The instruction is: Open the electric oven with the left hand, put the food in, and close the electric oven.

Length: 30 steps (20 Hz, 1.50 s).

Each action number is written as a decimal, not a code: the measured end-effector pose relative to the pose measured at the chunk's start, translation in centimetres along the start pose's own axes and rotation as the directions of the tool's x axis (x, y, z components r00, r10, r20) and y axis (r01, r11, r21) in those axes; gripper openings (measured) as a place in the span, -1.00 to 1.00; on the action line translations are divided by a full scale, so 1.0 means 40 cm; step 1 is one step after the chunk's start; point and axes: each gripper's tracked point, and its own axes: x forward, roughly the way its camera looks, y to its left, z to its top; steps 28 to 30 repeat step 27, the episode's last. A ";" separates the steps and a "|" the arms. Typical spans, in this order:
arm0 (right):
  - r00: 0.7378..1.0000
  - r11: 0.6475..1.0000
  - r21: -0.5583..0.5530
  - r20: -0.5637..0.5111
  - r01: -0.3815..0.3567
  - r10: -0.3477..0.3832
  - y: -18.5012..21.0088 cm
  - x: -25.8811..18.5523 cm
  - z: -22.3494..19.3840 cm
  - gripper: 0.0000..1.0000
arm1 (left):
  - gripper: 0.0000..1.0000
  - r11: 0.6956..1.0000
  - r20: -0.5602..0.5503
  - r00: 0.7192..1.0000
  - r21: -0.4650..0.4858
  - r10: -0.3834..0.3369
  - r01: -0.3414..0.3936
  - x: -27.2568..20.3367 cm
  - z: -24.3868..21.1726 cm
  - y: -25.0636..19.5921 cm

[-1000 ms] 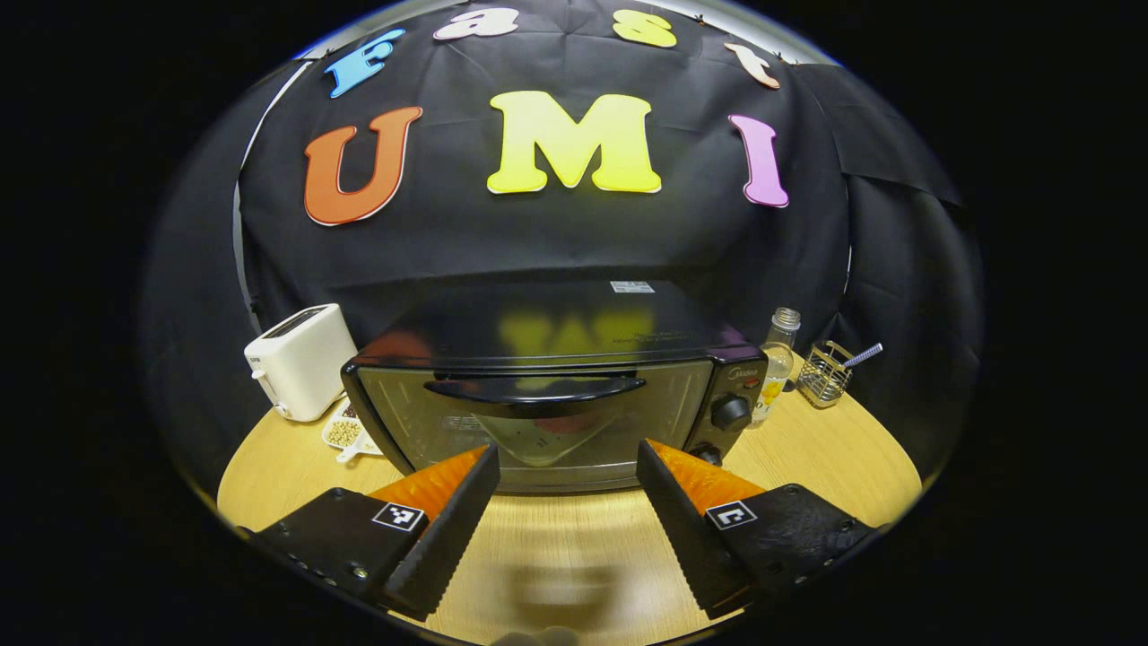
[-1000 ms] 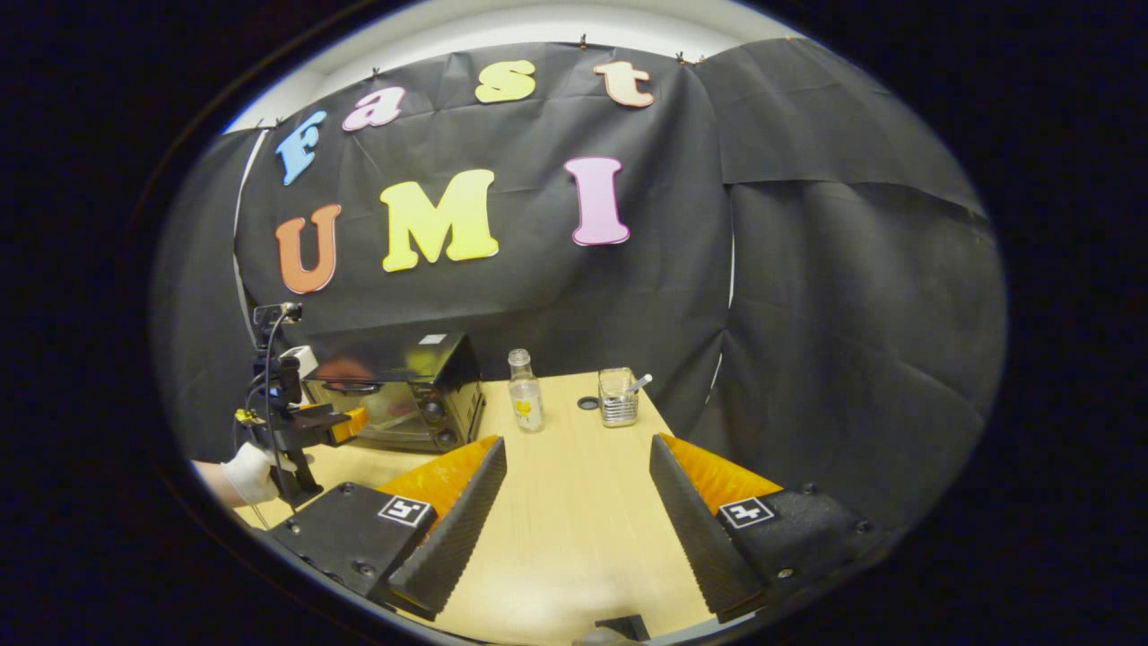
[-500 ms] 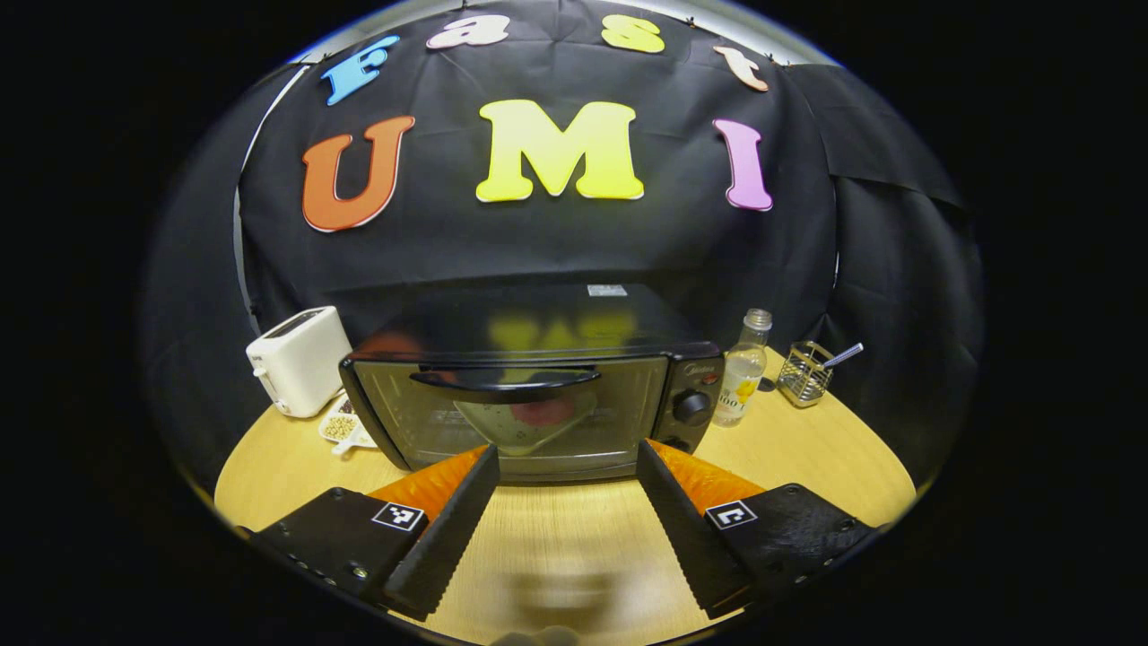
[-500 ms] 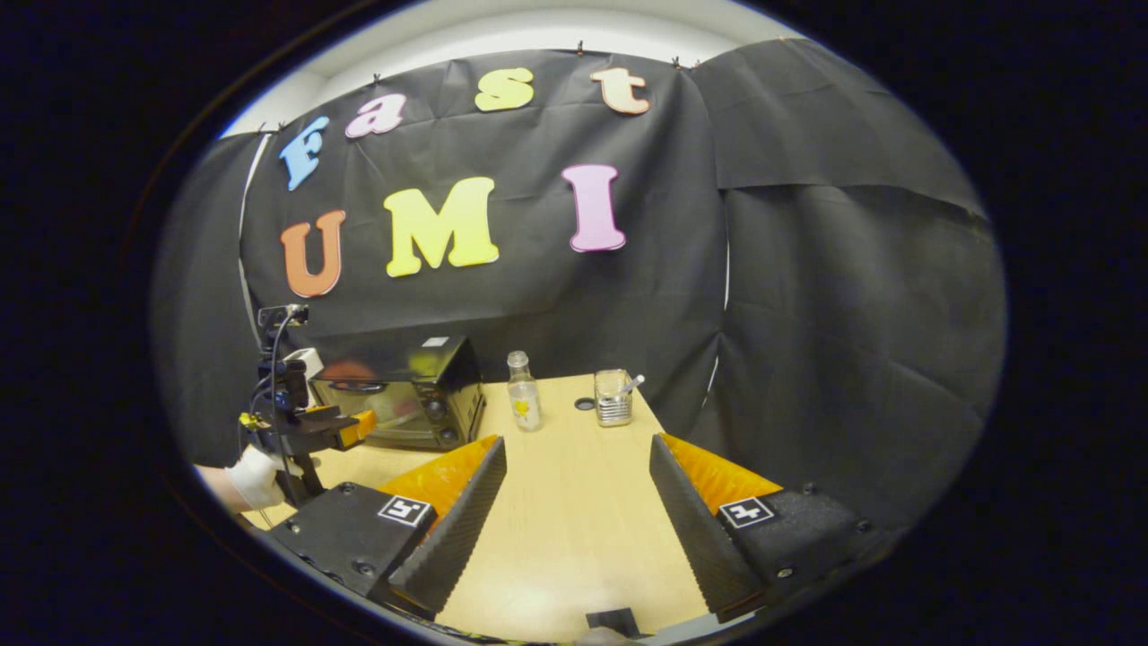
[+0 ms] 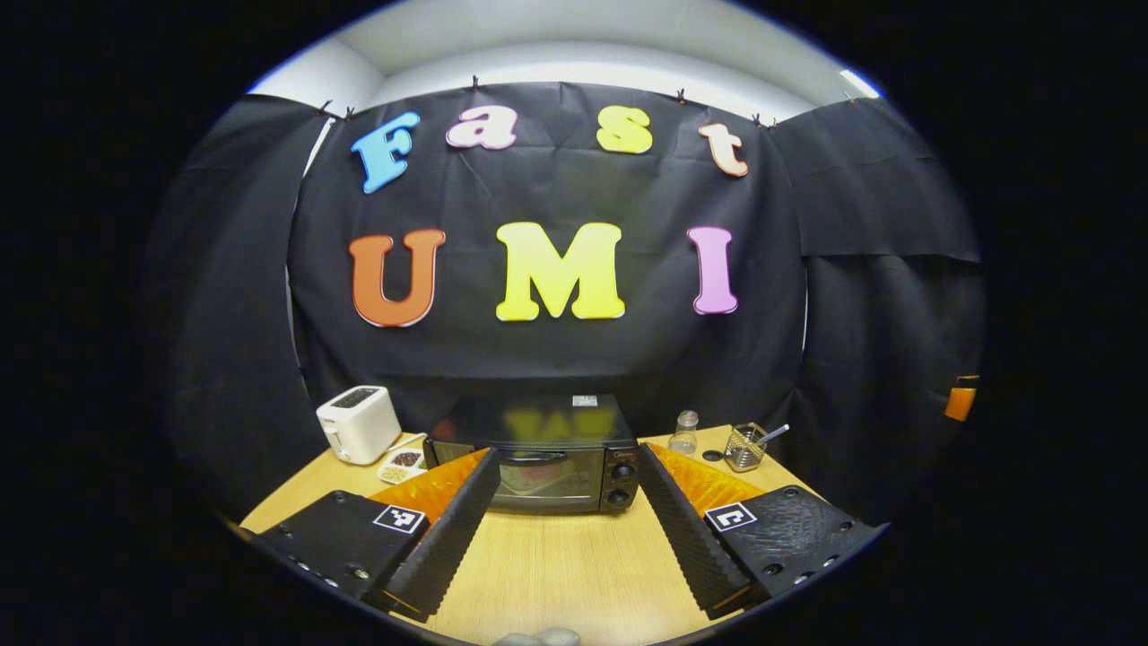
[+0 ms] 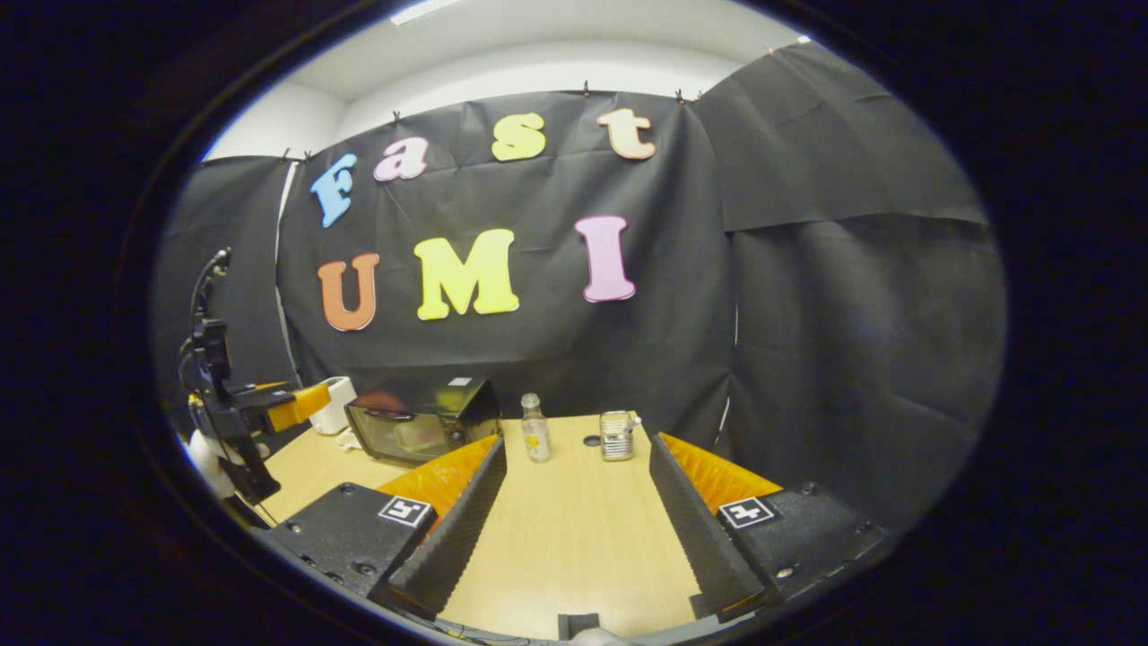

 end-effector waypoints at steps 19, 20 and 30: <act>0.992 0.999 -0.001 0.121 -0.047 0.046 0.015 -0.165 0.045 0.97 | 0.92 0.994 0.055 0.993 0.031 0.105 -0.106 -0.424 0.057 0.064; 0.991 0.999 -0.004 0.127 -0.043 0.043 0.024 -0.171 0.053 0.98 | 0.94 0.994 0.063 0.993 0.033 0.101 -0.103 -0.424 0.064 0.066; 0.992 0.999 -0.012 0.119 -0.033 0.034 0.049 -0.174 0.060 0.98 | 0.93 0.997 0.073 0.995 0.025 0.073 -0.075 -0.416 0.079 0.079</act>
